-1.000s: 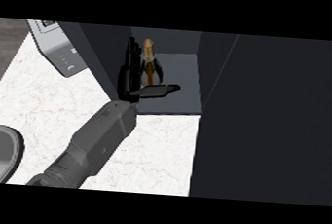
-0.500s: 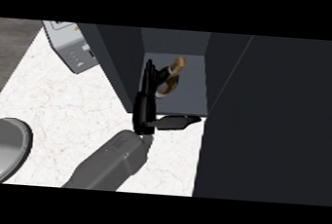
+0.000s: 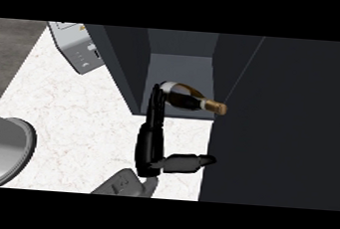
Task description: Pick up the wine, place it into the cabinet and close the cabinet
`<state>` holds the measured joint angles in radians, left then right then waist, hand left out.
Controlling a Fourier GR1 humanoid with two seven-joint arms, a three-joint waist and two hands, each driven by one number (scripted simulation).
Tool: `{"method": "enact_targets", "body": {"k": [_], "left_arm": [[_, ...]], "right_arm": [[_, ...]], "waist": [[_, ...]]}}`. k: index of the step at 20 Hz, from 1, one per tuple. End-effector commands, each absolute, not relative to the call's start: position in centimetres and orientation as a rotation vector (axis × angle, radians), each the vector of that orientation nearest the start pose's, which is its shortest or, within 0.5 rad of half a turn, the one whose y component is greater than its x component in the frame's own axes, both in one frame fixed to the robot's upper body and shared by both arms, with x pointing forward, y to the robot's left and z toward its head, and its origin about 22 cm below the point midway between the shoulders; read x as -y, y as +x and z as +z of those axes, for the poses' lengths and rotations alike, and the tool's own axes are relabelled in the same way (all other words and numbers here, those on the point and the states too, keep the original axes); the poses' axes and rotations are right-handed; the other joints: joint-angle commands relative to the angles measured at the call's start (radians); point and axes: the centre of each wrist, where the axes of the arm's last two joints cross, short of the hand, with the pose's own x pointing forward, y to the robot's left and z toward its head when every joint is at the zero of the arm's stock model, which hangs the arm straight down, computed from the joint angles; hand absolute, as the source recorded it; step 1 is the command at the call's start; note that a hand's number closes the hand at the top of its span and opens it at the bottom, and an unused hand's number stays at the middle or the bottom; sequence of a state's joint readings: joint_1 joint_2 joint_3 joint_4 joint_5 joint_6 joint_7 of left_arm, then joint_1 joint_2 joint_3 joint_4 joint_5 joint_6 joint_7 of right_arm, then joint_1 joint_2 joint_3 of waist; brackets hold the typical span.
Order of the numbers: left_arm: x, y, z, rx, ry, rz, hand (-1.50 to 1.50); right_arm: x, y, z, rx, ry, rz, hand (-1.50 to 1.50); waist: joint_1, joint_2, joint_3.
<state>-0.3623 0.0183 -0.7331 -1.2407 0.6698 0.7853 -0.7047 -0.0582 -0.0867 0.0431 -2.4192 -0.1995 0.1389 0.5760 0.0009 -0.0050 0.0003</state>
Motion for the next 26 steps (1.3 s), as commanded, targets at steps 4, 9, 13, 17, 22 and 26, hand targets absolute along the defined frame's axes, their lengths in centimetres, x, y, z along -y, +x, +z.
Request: {"method": "enact_targets", "body": {"k": [4, 9, 13, 17, 22, 26], "left_arm": [[-5.7, 19.3, 0.4, 1.901, -0.067, 0.275, -1.50], [-5.5, 17.8, 3.4, 1.900, -0.071, 0.323, -1.50], [-9.1, 14.4, 2.1, 1.919, -0.150, 0.246, -1.50], [-10.7, 13.8, 2.9, 1.931, -0.181, 0.209, -1.50], [-13.2, 12.7, 3.4, 1.931, -0.208, 0.168, -1.50], [-14.5, 11.1, 4.2, 1.920, -0.235, 0.154, -1.50]], "right_arm": [[22.3, 13.7, 20.1, 1.930, 0.242, 0.281, -1.50], [23.4, 13.9, 20.2, 1.914, 0.255, 0.281, -1.50], [22.9, 14.5, 20.0, 1.883, 0.328, 0.326, -1.50], [22.8, 15.3, 20.0, 1.845, 0.377, 0.352, 1.50], [22.8, 13.5, 20.4, 1.800, 0.384, 0.456, 1.50], [22.6, 13.7, 20.0, 1.845, 0.370, 0.500, 1.50]], "waist": [[0.002, 0.000, 0.000], [-0.003, 0.001, 0.000], [0.000, 0.002, 0.000], [0.001, 0.003, 0.000], [-0.005, 0.001, 0.000], [-0.002, 0.002, 0.000]]}}
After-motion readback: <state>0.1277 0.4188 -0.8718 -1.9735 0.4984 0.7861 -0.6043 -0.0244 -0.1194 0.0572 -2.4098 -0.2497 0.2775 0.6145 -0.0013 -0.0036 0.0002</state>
